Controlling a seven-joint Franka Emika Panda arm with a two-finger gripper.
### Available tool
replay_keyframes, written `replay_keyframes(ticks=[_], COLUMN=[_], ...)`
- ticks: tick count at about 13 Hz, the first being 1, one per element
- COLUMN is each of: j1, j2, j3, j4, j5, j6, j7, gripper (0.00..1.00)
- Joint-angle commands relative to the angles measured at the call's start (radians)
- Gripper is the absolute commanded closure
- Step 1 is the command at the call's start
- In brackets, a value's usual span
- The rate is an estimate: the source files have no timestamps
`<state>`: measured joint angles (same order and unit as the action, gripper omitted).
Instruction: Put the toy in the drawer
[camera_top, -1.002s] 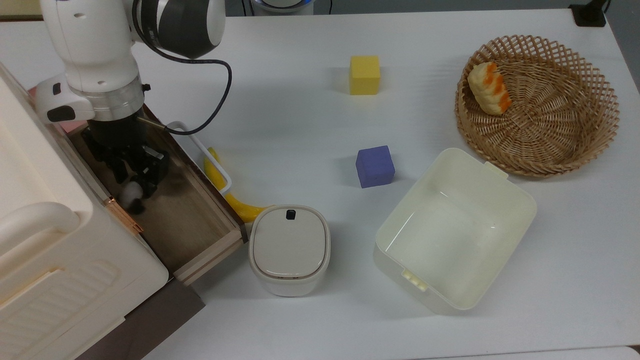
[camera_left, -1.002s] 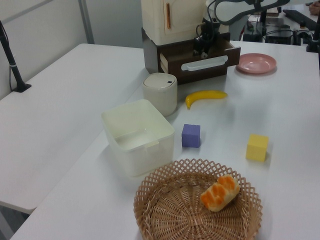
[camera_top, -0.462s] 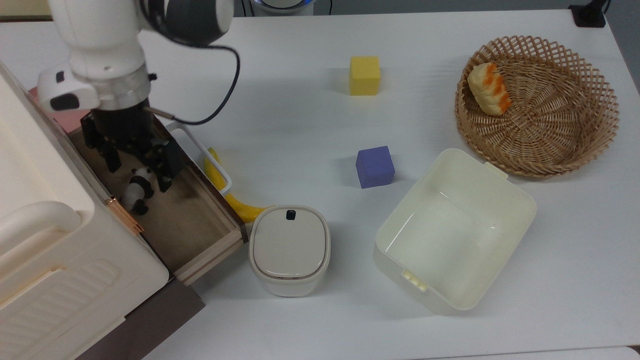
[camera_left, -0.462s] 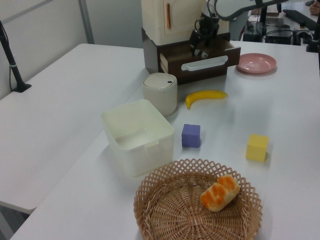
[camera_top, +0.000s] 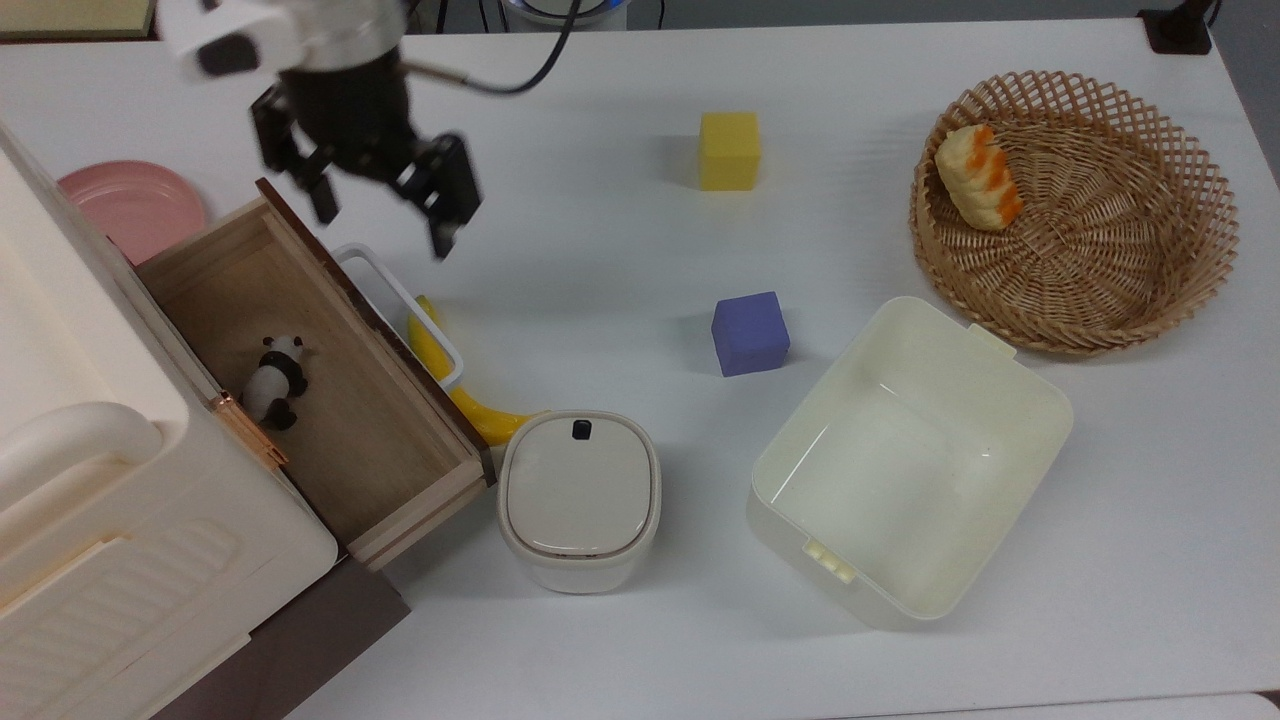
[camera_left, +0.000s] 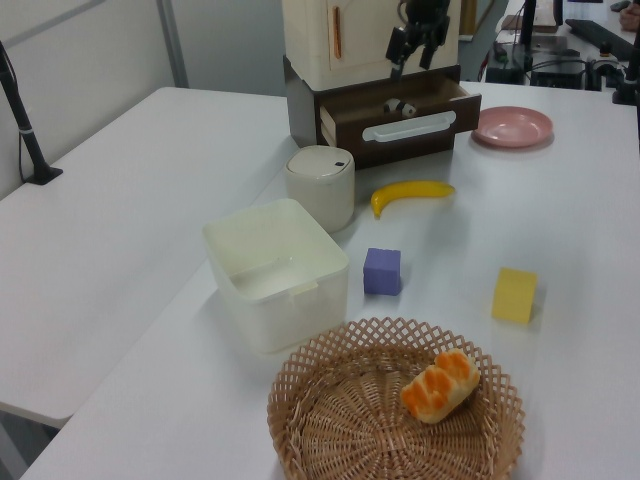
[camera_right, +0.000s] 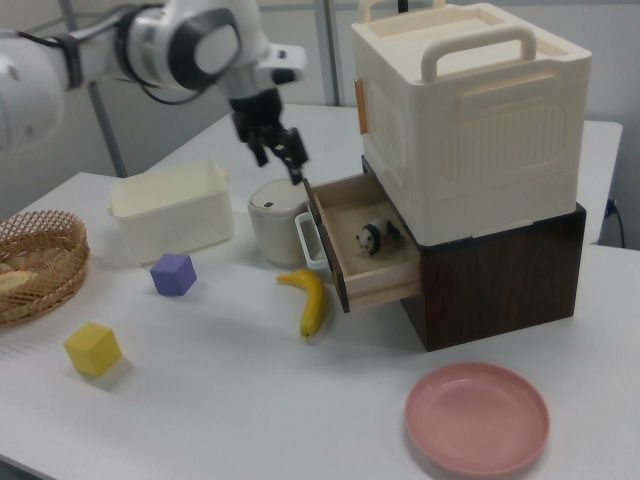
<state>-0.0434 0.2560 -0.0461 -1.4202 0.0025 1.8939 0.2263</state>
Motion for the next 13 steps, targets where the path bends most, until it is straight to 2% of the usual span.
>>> replay_keyframes(ticks=[1,3,5,13], j1=[0.083,0.126,0.148,0.139], j2=[-0.156,-0.193,-0.207,-0.225], j3=[0.0,0.0,0.0,0.0], j4=[-0.141,-0.173,-0.2,-0.226], j5=[-0.027,-0.027,-0.027,-0.036], j6=[-0.175,-0.275,-0.283,-0.254], j7=[-0.005,-0.082,-0.09,-0.16], gripper=[0.0,0.0,0.0,0.0])
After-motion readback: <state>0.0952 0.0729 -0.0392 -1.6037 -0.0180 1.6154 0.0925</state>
